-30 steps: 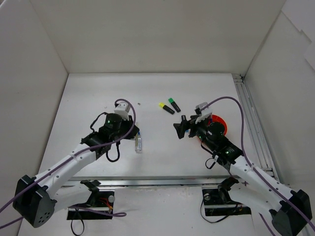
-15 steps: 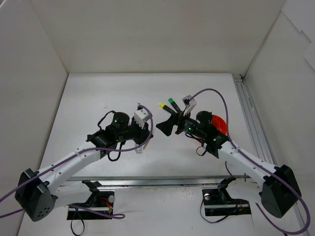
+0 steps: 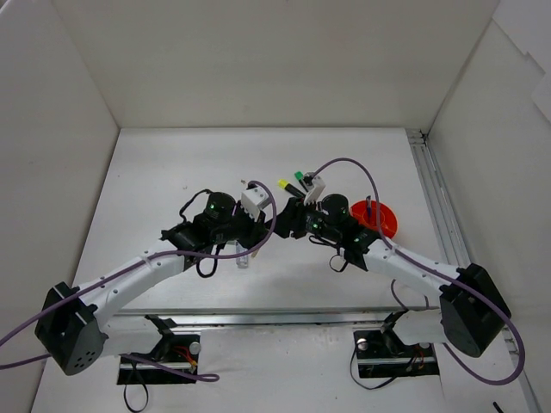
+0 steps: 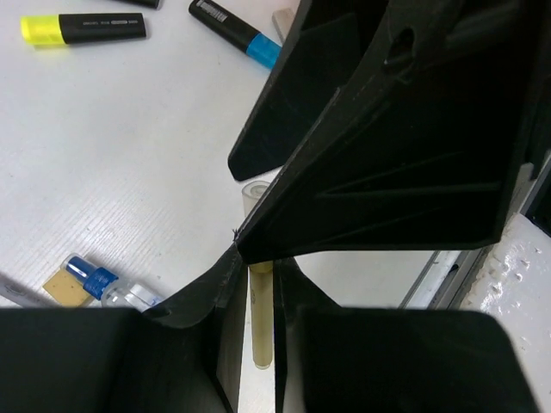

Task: Sort the stationery into containers
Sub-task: Place the pen in the storage box.

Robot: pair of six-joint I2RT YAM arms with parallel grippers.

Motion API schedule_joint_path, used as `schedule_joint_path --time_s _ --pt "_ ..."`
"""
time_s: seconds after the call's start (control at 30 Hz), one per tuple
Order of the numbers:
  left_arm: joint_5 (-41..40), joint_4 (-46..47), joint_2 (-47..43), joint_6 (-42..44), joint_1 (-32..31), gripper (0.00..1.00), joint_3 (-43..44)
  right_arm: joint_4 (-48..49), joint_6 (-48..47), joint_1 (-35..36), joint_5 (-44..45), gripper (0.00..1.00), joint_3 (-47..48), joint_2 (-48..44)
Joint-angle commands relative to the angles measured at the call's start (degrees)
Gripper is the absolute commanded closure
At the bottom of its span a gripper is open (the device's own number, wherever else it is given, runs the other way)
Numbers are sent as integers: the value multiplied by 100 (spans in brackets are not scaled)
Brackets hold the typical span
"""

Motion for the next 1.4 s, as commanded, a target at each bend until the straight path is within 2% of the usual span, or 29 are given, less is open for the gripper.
schedule_joint_path --time_s 0.0,0.07,0.13,0.23,0.27,0.3,0.43,0.47,0.5,0.57,0.6,0.67,0.73,0.87,0.9,0.97,1.0,1.1,1.17,1.23,1.37 --pt "34 444 -74 2 -84 100 342 486 4 138 233 59 345 -54" --pt "34 479 -92 -16 -84 100 316 486 -13 164 259 74 354 -45" --pt "51 532 -118 -33 -84 100 290 486 -40 173 242 81 371 -28" --pt "87 532 -127 -42 -137 100 290 477 -57 208 259 87 380 -45" --pt "95 532 -118 -42 -137 100 290 486 -75 208 277 97 380 -63" --pt "95 532 -127 -42 -137 100 290 486 -84 208 312 100 363 -72" --pt "60 506 -162 -69 -137 98 290 468 -180 226 505 100 266 -238" --pt "52 480 -197 -86 -137 92 281 468 -198 209 575 100 249 -291" --pt "25 479 -267 -86 -137 72 246 451 -242 226 758 100 179 -422" --pt "-1 462 -346 -104 -137 50 202 302 -391 226 1023 100 134 -581" --pt "-53 444 -425 -130 -137 30 141 240 -478 243 1311 100 99 -790" --pt "-124 427 -531 -174 -137 14 79 -198 -821 235 1646 100 117 -993" --pt "-361 391 -689 -305 -137 0 -79 -855 -1250 226 2436 100 222 -1336" --pt "-975 269 -1206 -726 -137 0 -491 -1745 -1867 173 3737 100 240 -2057" --pt "-1481 181 -1286 -1058 -137 0 -519 -1947 -1955 112 4401 100 266 -2284" --pt "-1924 -378 -1357 -1499 46 0 -449 -2562 -2210 -98 5246 100 318 -2409" --pt "-2222 -600 -1357 -1901 143 0 -388 -2712 -2237 -195 5434 100 328 -2479" --pt "-2426 -1251 -1217 -2448 503 0 -229 -2924 -2509 -336 5778 100 240 -2497" --pt "-2357 -1575 -1068 -2889 749 0 -124 -2924 -2667 -406 5919 100 152 -2462" --pt "-1928 -1656 -1015 -3082 1145 0 -79 -2924 -2746 -468 6086 100 152 -2375" --pt "-1443 -1367 -883 -3101 1532 0 -211 -2854 -2800 -688 6113 100 187 -2103"
